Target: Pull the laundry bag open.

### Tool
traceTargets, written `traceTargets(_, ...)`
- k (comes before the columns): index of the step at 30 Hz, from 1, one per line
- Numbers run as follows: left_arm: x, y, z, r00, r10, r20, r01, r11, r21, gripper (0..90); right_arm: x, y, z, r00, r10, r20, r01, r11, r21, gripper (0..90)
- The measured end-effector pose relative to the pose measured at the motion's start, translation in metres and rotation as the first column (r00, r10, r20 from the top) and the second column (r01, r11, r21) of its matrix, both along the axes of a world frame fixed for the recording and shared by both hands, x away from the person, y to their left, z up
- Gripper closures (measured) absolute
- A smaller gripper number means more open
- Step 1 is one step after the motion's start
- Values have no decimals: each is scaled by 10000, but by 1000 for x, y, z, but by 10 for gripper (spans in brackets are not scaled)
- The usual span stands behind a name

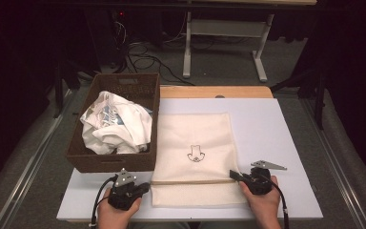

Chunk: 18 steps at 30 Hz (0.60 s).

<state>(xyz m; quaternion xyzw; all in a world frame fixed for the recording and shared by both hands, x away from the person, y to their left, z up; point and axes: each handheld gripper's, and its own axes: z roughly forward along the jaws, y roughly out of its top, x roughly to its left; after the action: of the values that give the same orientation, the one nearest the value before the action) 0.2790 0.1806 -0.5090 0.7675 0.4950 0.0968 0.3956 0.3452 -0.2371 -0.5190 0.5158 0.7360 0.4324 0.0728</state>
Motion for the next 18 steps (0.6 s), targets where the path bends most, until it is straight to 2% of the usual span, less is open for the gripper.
traceTargets(3,0,0,-2,10000,53,-30,-54,10000,-68,866,-1,1,0,9998,-11,176,15,9998,-197,850)
traceTargets(5,1,1,-3,9999,-44,-92,43,9999,-109,864,-3,3,2,9985,77,546,-49,9987,-508,741)
traceTargets(7,1,3,-5,9999,-106,-32,105,9995,-285,849,-3,0,4,9953,188,953,-143,9988,-473,593)
traceTargets(9,0,3,-4,9995,-290,119,296,9982,-515,736,-2,-4,7,9915,314,1264,-263,9988,-418,475)
traceTargets(10,-1,2,-3,9993,-306,202,316,9984,-464,625,-2,-6,8,9885,279,1484,-209,9986,-485,404)
traceTargets(11,-2,1,-2,9987,-321,398,337,9986,-410,563,-2,-8,10,9863,242,1630,-152,9983,-564,364)
traceTargets(12,-2,0,0,9983,-329,488,351,9984,-449,463,-2,-10,12,9835,179,1798,-51,9975,-712,294)
traceTargets(14,-1,-1,1,9982,-319,506,356,9966,-748,274,-2,-11,16,9795,123,2011,108,9935,-1134,219)
traceTargets(17,-2,-2,3,9973,-235,697,283,9972,-685,143,-3,-11,22,9721,147,2339,157,9917,-1276,165)
traceTargets(18,-2,-1,4,9965,-315,778,381,9956,-855,131,-3,-11,24,9702,150,2417,170,9914,-1299,156)
